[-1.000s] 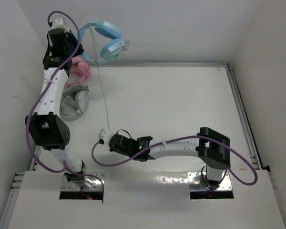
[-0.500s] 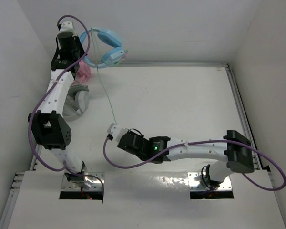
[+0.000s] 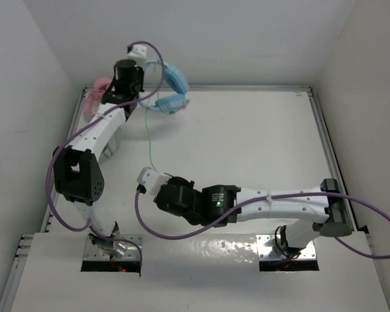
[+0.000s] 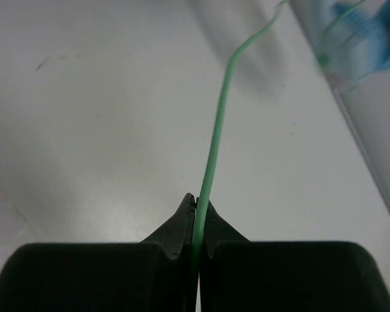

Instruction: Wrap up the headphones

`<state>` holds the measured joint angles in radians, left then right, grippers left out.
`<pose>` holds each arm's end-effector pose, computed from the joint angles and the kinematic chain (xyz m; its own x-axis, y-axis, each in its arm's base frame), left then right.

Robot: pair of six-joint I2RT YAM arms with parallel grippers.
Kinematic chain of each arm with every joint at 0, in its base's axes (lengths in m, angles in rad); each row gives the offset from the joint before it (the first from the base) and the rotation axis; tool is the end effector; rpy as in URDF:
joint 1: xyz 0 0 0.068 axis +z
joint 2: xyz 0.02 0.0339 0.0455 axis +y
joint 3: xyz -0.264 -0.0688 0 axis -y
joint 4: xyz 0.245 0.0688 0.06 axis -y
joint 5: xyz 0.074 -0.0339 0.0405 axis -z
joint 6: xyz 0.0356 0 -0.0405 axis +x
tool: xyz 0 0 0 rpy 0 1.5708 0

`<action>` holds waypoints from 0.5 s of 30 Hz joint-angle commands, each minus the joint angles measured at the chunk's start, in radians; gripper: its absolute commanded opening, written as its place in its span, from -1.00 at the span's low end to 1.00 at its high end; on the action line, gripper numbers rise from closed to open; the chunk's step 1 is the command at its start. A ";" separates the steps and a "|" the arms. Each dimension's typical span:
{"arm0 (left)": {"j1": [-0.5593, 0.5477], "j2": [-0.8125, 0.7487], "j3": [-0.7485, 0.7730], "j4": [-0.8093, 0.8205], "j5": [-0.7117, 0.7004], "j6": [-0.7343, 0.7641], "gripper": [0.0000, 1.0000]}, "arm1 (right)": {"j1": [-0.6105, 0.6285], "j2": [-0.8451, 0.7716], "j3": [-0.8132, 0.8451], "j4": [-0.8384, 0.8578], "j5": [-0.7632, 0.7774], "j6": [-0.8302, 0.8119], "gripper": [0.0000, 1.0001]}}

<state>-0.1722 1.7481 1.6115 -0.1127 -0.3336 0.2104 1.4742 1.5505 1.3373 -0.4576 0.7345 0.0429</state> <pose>0.4175 -0.0608 0.3729 -0.2692 0.2471 -0.9308 -0.0966 0.9547 0.2814 0.0571 0.3415 0.3218 -0.0894 -0.5927 -0.8005 -0.6849 0.6201 -0.3826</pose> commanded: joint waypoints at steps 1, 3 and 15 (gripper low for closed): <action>-0.058 -0.081 -0.085 0.142 0.073 0.153 -1.00 | -0.037 -0.064 0.100 -0.047 0.193 -0.107 -1.00; -0.090 -0.099 -0.094 0.116 0.112 0.190 -1.00 | -0.139 -0.078 0.172 -0.107 0.194 -0.104 -1.00; -0.322 -0.312 -0.395 0.009 0.200 0.493 -1.00 | -0.626 -0.239 0.250 -0.033 0.115 -0.175 -1.00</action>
<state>-0.4362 1.5272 1.2579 -0.1703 -0.1452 0.6010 0.8833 1.3350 1.5253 -0.5411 0.8314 -0.0792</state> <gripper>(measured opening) 0.137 0.002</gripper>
